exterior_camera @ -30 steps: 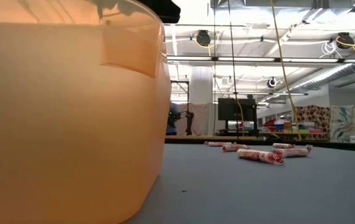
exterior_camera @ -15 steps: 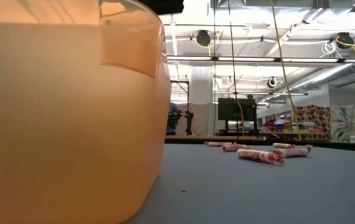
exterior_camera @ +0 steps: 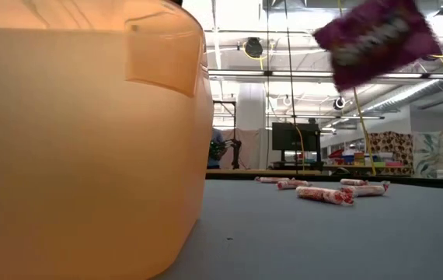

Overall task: Sort candy
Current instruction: Put the purple candy into the green bin

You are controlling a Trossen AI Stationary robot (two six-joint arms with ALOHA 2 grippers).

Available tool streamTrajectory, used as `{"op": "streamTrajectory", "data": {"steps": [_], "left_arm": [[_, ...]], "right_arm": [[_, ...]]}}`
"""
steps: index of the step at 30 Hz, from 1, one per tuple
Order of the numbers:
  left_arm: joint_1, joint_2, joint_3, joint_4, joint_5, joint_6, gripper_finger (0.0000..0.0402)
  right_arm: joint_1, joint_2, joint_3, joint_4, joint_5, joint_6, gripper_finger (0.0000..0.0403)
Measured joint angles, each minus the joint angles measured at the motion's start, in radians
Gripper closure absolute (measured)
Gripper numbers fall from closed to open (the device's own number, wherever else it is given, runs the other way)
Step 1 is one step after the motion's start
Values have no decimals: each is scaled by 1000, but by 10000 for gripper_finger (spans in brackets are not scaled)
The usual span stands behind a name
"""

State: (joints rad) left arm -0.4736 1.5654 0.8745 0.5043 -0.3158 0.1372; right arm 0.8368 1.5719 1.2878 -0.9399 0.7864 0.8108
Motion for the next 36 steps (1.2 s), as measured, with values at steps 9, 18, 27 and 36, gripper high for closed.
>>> {"op": "streamTrajectory", "data": {"steps": [9, 18, 27, 36], "left_arm": [[0, 0, 0, 31, 9, 2, 258], [4, 53, 6, 77, -19, 55, 178], [27, 101, 38, 125, -45, 79, 160], [43, 101, 38, 121, -50, 79, 238]], "right_arm": [[-73, 0, 29, 145, 152, -184, 403], [-120, 0, 29, 303, 152, -350, 403], [-132, 0, 29, 328, 150, -363, 403], [-131, 0, 29, 331, 150, -359, 403]]}}
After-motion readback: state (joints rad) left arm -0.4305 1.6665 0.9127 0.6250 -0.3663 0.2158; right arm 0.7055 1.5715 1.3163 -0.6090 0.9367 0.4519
